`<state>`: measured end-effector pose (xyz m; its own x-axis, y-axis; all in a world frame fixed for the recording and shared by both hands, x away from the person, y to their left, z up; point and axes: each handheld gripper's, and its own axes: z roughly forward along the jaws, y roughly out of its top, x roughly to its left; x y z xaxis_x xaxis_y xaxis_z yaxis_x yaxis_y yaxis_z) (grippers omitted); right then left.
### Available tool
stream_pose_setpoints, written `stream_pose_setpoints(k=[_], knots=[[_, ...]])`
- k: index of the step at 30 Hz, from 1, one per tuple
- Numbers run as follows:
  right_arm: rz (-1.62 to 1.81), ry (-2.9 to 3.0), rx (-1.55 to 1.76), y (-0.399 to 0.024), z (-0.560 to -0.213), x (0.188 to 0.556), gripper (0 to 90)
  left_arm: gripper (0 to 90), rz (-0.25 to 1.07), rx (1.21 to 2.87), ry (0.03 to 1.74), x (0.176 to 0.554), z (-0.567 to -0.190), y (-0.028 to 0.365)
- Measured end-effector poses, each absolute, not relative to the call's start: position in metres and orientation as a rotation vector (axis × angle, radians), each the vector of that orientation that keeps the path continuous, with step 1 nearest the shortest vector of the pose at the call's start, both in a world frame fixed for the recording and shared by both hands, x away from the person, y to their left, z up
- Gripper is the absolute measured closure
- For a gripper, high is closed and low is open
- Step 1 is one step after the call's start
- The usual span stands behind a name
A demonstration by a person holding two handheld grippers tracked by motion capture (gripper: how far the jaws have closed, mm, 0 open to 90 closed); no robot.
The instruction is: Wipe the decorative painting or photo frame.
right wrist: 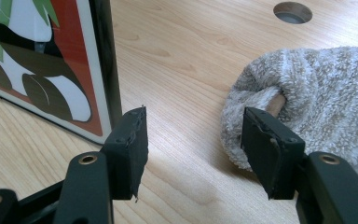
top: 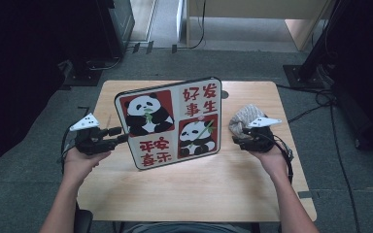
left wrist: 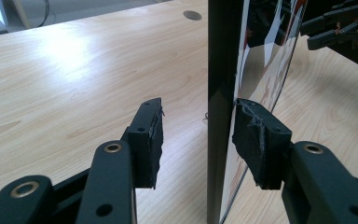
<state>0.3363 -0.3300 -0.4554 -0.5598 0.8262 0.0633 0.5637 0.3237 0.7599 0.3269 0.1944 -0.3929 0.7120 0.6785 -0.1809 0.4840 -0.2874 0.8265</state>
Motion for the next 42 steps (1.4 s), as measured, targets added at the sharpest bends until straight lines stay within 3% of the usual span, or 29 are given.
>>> stream_pose_setpoints(k=[24, 42], knots=[[1.125, 2.257, 1.284, -0.336, -0.46, 0.34, 42.5, 47.7, 0.269, 1.945, 0.882, 0.325, -0.396, 0.209], [1.157, 2.222, 1.337, -0.346, -0.462, 0.344, 42.8, 40.8, 0.314, 1.935, 1.014, 0.34, -0.415, 0.227]])
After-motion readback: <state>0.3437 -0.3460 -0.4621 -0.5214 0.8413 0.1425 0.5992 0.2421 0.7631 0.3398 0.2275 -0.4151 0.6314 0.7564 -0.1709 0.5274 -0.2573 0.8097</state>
